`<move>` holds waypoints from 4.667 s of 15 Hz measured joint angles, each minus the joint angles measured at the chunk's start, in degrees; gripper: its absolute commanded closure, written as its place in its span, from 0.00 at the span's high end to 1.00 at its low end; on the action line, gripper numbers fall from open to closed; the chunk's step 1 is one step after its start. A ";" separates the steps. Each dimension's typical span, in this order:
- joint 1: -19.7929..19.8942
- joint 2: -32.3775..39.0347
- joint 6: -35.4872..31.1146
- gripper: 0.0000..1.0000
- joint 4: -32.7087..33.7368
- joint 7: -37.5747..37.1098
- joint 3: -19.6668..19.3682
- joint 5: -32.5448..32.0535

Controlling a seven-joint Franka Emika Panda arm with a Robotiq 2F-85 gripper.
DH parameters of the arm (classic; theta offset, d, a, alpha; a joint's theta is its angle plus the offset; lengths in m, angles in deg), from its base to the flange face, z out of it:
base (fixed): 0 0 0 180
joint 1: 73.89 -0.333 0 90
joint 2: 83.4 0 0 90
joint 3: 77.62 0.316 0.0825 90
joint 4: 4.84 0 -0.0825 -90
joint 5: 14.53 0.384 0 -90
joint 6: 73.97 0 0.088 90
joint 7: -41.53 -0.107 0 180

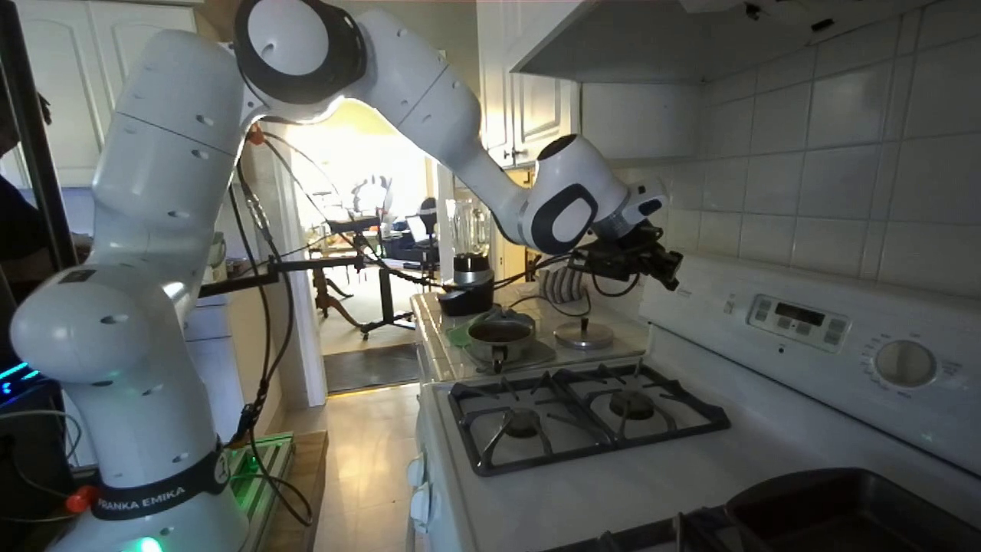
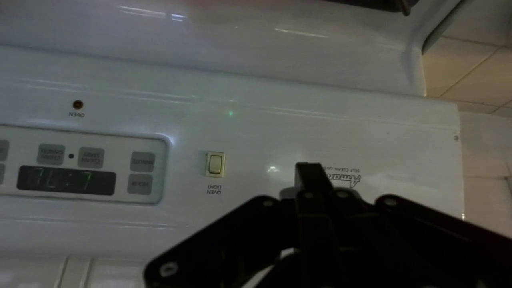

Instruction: Press on the button of the stove

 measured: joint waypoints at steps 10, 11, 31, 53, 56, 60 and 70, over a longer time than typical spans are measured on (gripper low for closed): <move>-7.35 6.68 -1.42 0.00 6.92 0.00 -10.56 -0.01; -7.98 7.26 -1.43 0.00 7.49 0.00 -11.61 -0.01; -10.40 14.27 -1.07 0.00 13.51 -0.28 -16.66 0.10; -10.84 14.80 1.95 0.00 14.82 -0.62 -18.44 0.10; -10.97 14.79 2.09 0.00 14.82 -0.62 -18.44 0.10; -11.17 14.71 2.17 0.00 14.82 -0.62 -18.44 0.10; -11.10 14.64 3.29 0.00 14.96 -0.62 -18.30 0.10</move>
